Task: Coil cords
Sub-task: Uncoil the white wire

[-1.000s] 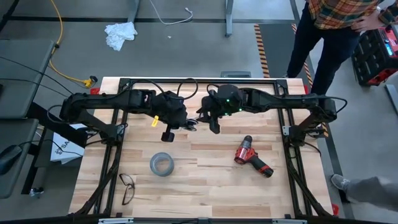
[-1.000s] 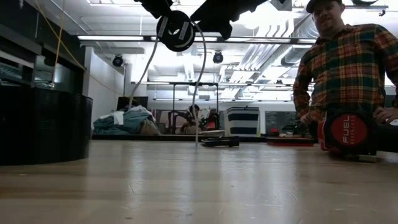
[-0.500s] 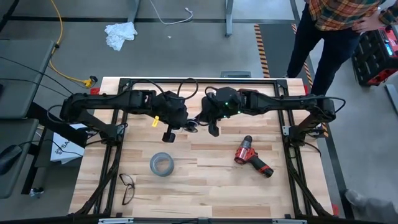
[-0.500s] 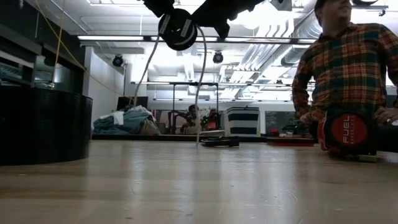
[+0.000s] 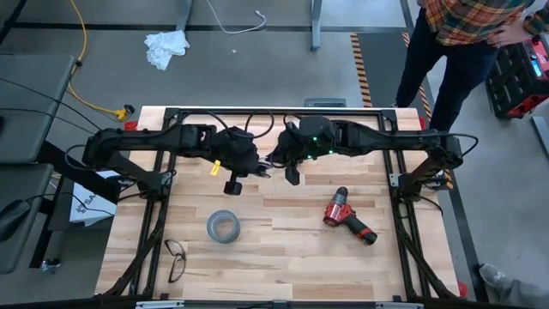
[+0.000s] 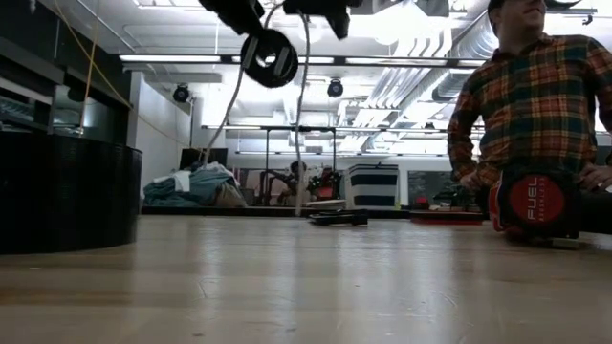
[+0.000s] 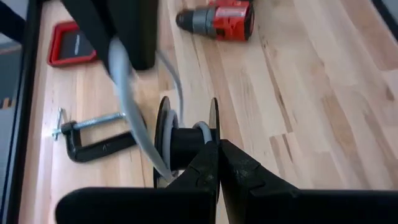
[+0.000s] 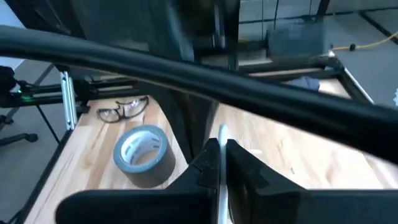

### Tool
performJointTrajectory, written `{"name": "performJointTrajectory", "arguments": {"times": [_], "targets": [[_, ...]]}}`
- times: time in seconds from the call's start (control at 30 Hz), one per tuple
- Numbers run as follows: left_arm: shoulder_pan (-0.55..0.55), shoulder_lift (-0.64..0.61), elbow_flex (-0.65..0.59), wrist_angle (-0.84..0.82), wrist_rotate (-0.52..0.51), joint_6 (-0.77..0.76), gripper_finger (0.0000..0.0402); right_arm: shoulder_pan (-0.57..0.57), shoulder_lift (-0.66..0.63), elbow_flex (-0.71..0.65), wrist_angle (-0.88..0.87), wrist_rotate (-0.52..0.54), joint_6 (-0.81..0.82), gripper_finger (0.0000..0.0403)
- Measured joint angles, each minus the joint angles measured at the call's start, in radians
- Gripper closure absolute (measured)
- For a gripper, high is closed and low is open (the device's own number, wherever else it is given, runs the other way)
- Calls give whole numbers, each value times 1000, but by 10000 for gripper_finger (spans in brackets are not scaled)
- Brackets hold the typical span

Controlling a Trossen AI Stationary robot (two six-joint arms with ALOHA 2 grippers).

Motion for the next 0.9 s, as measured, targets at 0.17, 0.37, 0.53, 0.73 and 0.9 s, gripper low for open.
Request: {"name": "performJointTrajectory", "arguments": {"times": [0.17,0.37,0.53,0.73,0.9], "targets": [[0,-1,-29,10,-2,-28,401,0,2,84,-67,26,-20,401],[0,-3,-28,23,-30,-40,401,0,3,166,-158,69,-51,402],[3,-3,-28,38,-60,-66,401,-1,-6,199,-214,70,-66,403],[30,-35,-35,34,-61,-131,401,20,-26,206,-304,69,-41,400],[61,-80,-18,29,-60,-156,401,38,-21,200,-330,67,-37,400]]}}
